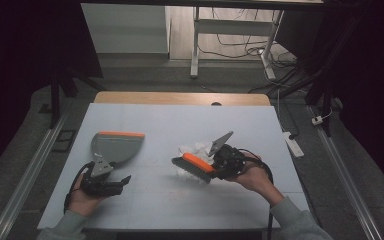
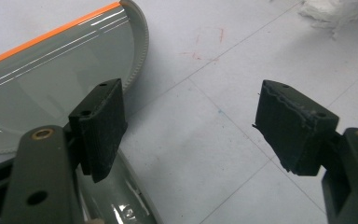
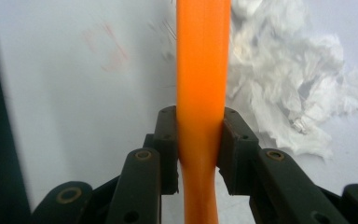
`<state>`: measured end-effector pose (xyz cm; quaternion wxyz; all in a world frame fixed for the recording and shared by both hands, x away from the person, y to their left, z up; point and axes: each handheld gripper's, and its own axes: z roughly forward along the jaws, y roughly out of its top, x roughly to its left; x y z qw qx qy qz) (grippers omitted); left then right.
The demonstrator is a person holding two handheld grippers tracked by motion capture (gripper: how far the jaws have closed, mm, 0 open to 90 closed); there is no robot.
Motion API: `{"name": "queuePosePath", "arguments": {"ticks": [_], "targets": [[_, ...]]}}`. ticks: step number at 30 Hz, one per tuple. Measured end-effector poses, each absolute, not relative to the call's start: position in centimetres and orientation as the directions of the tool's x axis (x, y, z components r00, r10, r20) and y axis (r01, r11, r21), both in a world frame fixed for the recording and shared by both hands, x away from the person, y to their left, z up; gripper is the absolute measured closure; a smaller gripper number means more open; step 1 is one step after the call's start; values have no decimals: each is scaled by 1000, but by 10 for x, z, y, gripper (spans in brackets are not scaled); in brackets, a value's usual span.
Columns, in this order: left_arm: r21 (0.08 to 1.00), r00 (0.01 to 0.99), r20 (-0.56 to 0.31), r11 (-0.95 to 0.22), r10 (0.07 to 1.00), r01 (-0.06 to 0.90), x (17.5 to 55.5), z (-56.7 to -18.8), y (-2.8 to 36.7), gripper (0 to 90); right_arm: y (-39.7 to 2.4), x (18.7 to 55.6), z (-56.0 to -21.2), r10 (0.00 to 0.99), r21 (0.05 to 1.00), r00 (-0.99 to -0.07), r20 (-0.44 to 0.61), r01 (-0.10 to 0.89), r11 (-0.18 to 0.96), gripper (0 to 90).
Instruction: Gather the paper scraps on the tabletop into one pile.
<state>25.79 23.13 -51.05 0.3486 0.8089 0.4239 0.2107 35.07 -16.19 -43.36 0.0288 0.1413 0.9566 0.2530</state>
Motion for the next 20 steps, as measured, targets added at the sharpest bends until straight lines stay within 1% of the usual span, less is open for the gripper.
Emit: {"name": "queuePosePath", "arguments": {"ticks": [2, 3, 6, 8, 10, 14, 16, 20], "targets": [[742, 551, 45, -397, 833, 540, 258, -511, 231, 250, -175, 347, -423, 306, 546, -952, 30, 272, 793, 712], [742, 551, 46, -398, 833, 539, 258, -511, 231, 250, -183, 344, -417, 326, 567, -945, 18, 278, 775, 711], [743, 553, 51, -402, 831, 536, 257, -510, 230, 250, -209, 340, -405, 417, 618, -909, 19, 339, 710, 711], [745, 553, 49, -400, 831, 535, 256, -509, 229, 250, -228, 338, -403, 479, 625, -878, 7, 378, 683, 711], [746, 553, 50, -399, 832, 533, 256, -508, 230, 250, -250, 337, -408, 543, 634, -840, 6, 423, 648, 712], [746, 552, 45, -395, 833, 536, 258, -508, 231, 250, -289, 331, -425, 639, 643, -769, 14, 496, 584, 711], [747, 550, 45, -394, 834, 535, 258, -507, 230, 250, -303, 328, -431, 668, 656, -744, 33, 520, 547, 712], [751, 559, 45, -397, 828, 528, 258, -506, 229, 249, -312, 324, -437, 681, 678, -732, 32, 517, 523, 711]]}}
